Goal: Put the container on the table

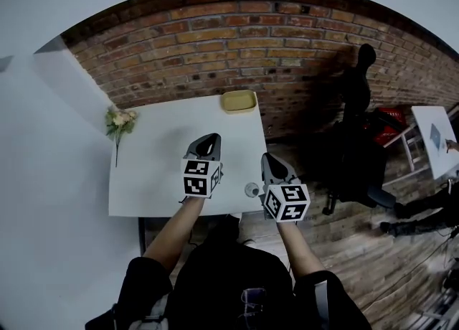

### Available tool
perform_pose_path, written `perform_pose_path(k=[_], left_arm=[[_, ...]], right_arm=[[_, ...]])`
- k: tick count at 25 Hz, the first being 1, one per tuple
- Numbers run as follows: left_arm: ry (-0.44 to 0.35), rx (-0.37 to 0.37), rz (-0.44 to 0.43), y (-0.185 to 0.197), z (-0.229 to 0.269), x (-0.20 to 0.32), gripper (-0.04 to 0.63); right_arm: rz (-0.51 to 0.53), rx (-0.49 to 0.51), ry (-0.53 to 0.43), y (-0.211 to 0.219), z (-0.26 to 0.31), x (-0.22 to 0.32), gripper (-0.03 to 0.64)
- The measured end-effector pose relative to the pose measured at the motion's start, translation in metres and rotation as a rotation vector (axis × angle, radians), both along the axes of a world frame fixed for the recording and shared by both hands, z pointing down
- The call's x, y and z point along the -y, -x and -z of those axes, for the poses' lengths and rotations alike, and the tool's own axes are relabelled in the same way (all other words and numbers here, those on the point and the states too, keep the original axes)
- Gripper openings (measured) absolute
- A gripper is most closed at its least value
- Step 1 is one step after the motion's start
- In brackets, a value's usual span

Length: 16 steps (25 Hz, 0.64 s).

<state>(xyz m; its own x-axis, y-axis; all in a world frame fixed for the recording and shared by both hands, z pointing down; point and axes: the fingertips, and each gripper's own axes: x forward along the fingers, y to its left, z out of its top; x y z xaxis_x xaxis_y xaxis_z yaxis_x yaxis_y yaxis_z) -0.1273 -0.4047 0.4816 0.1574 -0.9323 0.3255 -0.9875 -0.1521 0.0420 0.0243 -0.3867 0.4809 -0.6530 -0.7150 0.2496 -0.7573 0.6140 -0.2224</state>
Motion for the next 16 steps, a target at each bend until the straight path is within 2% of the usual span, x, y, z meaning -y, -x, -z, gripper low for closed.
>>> perform_pose_path(k=[16], left_arm=[[-0.016,0.034,0.007,-0.002,0.002,-0.009,0.020]], right_arm=[[0.039,-0.009,-0.014,0.012,0.009,0.001,0.023]])
